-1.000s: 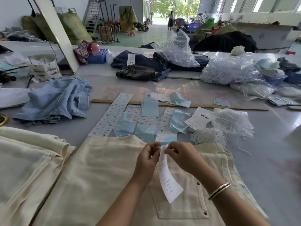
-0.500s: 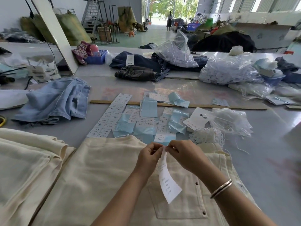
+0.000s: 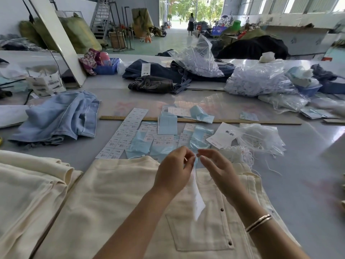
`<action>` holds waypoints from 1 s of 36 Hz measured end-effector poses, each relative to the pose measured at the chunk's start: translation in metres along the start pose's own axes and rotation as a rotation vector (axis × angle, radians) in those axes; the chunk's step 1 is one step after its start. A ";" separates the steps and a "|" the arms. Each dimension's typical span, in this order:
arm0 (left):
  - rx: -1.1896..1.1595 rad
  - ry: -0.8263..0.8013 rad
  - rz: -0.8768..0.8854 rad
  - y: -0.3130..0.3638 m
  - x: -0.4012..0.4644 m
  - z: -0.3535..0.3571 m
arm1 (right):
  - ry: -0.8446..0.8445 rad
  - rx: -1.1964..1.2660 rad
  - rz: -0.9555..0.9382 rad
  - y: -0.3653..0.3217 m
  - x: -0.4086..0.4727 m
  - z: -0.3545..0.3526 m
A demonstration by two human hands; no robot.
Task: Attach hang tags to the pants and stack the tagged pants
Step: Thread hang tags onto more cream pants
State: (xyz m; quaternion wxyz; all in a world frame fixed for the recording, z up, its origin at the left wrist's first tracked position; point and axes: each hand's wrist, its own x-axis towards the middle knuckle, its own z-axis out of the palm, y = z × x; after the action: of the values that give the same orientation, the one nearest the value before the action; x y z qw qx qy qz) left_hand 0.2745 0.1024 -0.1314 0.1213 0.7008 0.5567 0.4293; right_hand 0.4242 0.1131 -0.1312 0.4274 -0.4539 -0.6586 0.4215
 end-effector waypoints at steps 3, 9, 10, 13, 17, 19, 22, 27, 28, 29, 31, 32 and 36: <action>-0.125 -0.002 -0.003 0.013 0.008 -0.005 | -0.049 0.112 -0.013 -0.007 -0.003 0.001; -0.086 -0.150 0.015 0.019 0.013 -0.009 | -0.036 0.092 0.062 -0.008 -0.004 -0.009; -0.088 -0.161 0.015 0.018 0.013 -0.008 | -0.020 0.063 0.080 -0.007 -0.004 -0.010; -0.190 -0.105 -0.037 0.014 0.013 -0.007 | -0.006 -0.015 0.150 -0.002 -0.002 -0.013; -0.226 -0.134 -0.097 0.007 0.012 -0.005 | -0.011 0.057 0.325 0.004 -0.004 -0.017; -0.277 -0.154 -0.122 0.006 0.011 -0.002 | -0.049 0.201 0.418 0.007 -0.005 -0.022; -0.355 -0.114 -0.183 0.005 0.012 0.001 | -0.123 0.270 0.493 0.010 -0.005 -0.031; -0.132 -0.226 -0.142 -0.005 0.010 0.013 | -0.104 -0.106 0.405 0.019 -0.006 -0.032; -0.091 -0.250 -0.132 -0.007 0.008 0.017 | -0.068 -0.162 0.349 0.022 -0.007 -0.032; -0.057 -0.271 -0.124 -0.009 0.006 0.021 | -0.032 -0.208 0.286 0.024 -0.008 -0.031; -0.030 -0.294 -0.110 -0.012 0.003 0.028 | 0.000 -0.242 0.190 0.028 -0.010 -0.029; -0.034 -0.293 -0.107 -0.013 0.001 0.032 | -0.002 -0.226 0.174 0.030 -0.010 -0.026; -0.071 -0.260 -0.104 -0.009 -0.003 0.045 | 0.052 -0.044 0.242 0.034 -0.012 -0.017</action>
State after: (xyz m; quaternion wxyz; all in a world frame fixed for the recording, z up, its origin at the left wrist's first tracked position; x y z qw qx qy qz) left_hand 0.3010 0.1163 -0.1657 0.2391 0.7160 0.5564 0.3472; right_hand 0.4513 0.1124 -0.1608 0.3801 -0.5500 -0.5970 0.4434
